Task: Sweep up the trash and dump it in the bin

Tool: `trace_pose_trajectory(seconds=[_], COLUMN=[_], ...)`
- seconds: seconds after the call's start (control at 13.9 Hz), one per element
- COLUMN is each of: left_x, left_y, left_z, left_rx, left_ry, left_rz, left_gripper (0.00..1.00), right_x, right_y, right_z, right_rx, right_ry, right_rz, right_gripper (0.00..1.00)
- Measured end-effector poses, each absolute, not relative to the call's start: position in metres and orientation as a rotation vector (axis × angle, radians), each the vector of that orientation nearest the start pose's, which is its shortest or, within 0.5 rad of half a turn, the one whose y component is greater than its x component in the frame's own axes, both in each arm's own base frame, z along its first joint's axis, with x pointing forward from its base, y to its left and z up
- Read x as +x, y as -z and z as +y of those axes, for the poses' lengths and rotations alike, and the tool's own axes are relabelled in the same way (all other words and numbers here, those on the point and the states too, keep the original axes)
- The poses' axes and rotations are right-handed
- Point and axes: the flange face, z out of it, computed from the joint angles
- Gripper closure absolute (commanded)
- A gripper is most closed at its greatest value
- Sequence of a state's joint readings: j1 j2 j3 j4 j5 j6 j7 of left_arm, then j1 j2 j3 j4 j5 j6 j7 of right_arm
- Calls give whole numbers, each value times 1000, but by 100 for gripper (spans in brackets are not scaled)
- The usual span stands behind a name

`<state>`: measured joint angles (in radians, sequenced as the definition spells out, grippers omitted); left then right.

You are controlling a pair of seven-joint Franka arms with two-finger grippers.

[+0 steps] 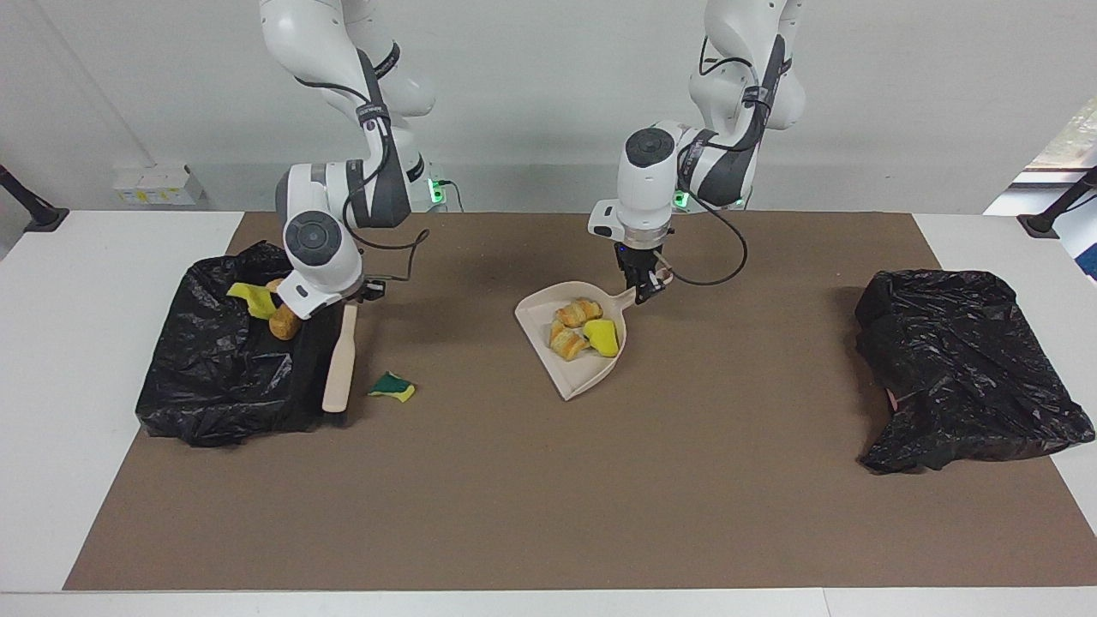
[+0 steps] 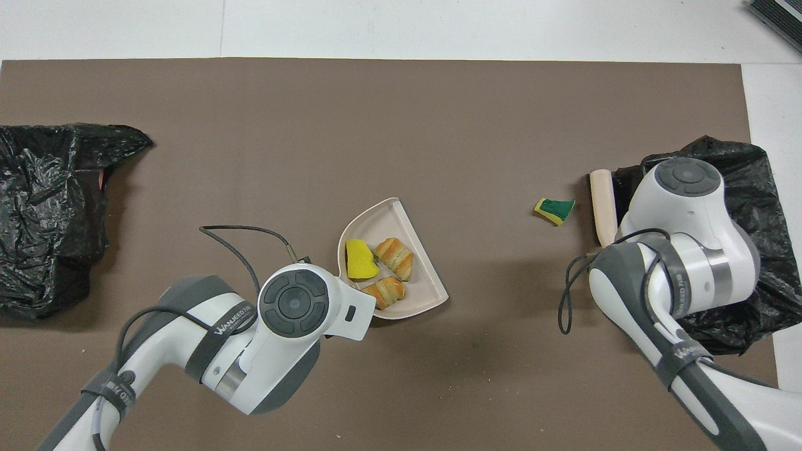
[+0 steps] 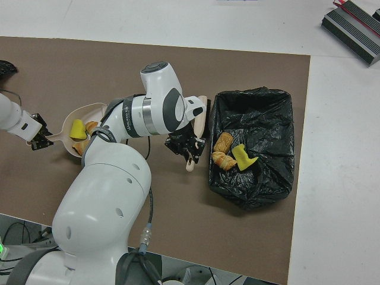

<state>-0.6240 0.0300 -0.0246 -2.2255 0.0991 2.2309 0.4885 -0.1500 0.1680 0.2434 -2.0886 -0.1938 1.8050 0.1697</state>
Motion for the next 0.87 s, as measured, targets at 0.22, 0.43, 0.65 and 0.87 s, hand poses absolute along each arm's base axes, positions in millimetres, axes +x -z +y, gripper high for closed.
trace_pose_trajectory(seconds=[0.22,0.43,0.65,0.87], left_x=[422,421,420,419], left_y=[-358,-358,-357,-357], left_z=[-316,-316,-315,-314], left_rx=[-2538,-2548,-2547,-2528], left_ry=[-29,-42,-55,-68], left_rz=[1715,1698,1697,1724], left_gripper=[100,100,100,100], right_x=[509,494,471,444], right_y=[-314,-315,-317,-322], right_z=[81,142,211,274], right_rx=[-3186,-3064,-2971,-2906], right_ry=[-727,-751,-768,-766], right_rz=[-95,-133,-228,-335], right_gripper=[100,100,100,100])
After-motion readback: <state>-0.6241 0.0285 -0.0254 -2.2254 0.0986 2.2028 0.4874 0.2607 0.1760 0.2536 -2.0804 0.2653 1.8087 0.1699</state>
